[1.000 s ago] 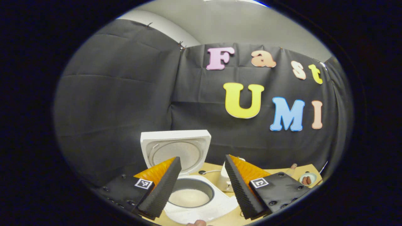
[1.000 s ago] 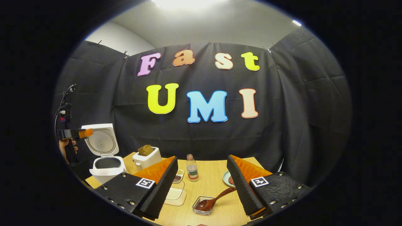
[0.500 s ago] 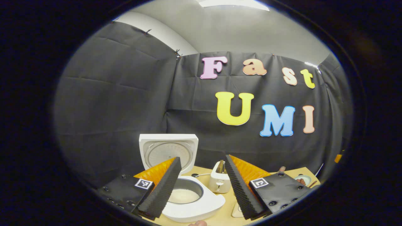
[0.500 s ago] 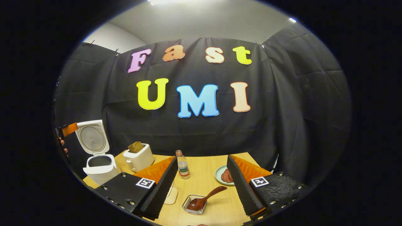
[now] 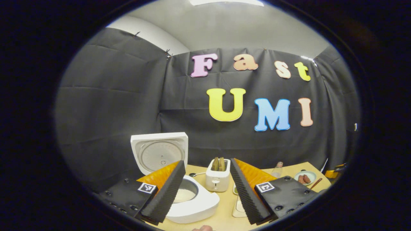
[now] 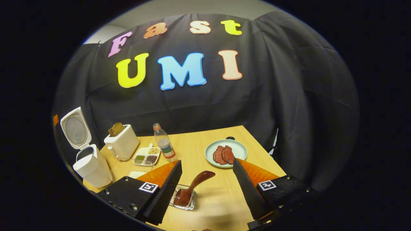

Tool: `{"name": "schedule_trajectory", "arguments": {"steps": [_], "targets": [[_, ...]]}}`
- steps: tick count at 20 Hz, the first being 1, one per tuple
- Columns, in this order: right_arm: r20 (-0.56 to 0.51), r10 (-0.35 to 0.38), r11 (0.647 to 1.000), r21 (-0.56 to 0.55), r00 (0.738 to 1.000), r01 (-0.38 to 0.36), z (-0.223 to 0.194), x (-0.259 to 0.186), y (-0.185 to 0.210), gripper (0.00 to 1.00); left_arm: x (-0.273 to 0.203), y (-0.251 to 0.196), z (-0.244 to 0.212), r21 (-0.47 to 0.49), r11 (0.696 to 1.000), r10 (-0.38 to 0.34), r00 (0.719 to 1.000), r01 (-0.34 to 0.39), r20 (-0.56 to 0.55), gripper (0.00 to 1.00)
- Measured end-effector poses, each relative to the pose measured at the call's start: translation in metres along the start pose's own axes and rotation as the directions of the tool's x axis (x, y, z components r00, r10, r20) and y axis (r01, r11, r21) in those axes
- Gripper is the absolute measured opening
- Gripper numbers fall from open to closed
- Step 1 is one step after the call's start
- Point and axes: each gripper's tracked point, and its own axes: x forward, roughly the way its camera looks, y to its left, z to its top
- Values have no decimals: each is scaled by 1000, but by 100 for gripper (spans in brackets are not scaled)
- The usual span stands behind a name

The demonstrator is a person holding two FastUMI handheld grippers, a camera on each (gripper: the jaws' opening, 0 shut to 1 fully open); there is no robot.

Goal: Close the left gripper, press the button to open the rice cooker; take a wooden spoon from the chopstick holder with the right hand, scoop a spoonful of rice and pour it into the rice cooker, then put the wooden spoon back into the chopstick holder.

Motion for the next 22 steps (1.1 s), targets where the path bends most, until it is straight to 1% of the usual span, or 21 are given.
{"name": "schedule_trajectory", "arguments": {"steps": [4,5,7,8,9,10,11,12,13,14,15,16,17,18,19,20,21,22], "targets": [[-87,6,999,35,996,-3,-31,36,-4,97,0,-19,2,7,1000,-2,1000,3,-21,97],[-106,4,999,48,994,1,-38,45,-6,97,-2,-23,2,5,1000,-1,1000,1,-24,96],[-142,13,996,93,990,0,-49,61,-7,97,-2,-26,-1,18,1000,13,999,-12,-40,97],[-152,17,994,113,988,0,-52,69,-7,92,-2,-27,-3,29,999,22,999,-20,-47,97],[-160,33,991,131,987,-12,-54,74,-2,94,-3,-27,-3,36,999,29,998,-27,-51,96],[-170,48,990,140,984,-24,-57,79,2,91,-5,-27,-1,43,999,36,998,-34,-49,96],[-172,67,988,146,983,-42,-58,80,5,85,-7,-26,1,51,998,45,998,-43,-45,96],[-175,82,990,132,981,-60,-58,83,10,81,-10,-25,2,54,997,55,998,-52,-42,96],[-173,99,990,116,980,-80,-59,82,15,69,-14,-25,3,50,997,57,998,-56,-34,96],[-180,110,989,120,977,-90,-60,83,18,64,-17,-27,5,42,998,51,998,-50,-25,97],[-191,135,983,147,972,-107,-61,82,21,56,-17,-30,5,38,999,37,999,-36,-16,97],[-209,136,978,184,968,-98,-60,80,21,55,-15,-31,3,39,999,23,999,-22,-22,97],[-221,156,967,233,963,-104,-61,80,22,46,-14,-30,0,39,999,11,999,-9,-31,97],[-244,165,958,269,956,-97,-63,80,23,42,-12,-28,2,37,999,-2,1000,2,-24,97],[-239,184,946,305,953,-106,-61,72,29,35,-8,-25,4,35,999,-8,1000,9,-16,97],[-238,200,940,322,950,-117,-60,74,34,26,-5,-22,5,33,999,-18,1000,18,-18,97],[-233,204,930,349,951,-114,-58,72,38,25,-2,-20,4,29,999,-29,999,30,-16,96],[-225,201,930,351,953,-113,-58,69,40,16,1,-18,6,29,999,-41,999,42,-10,97]]}}
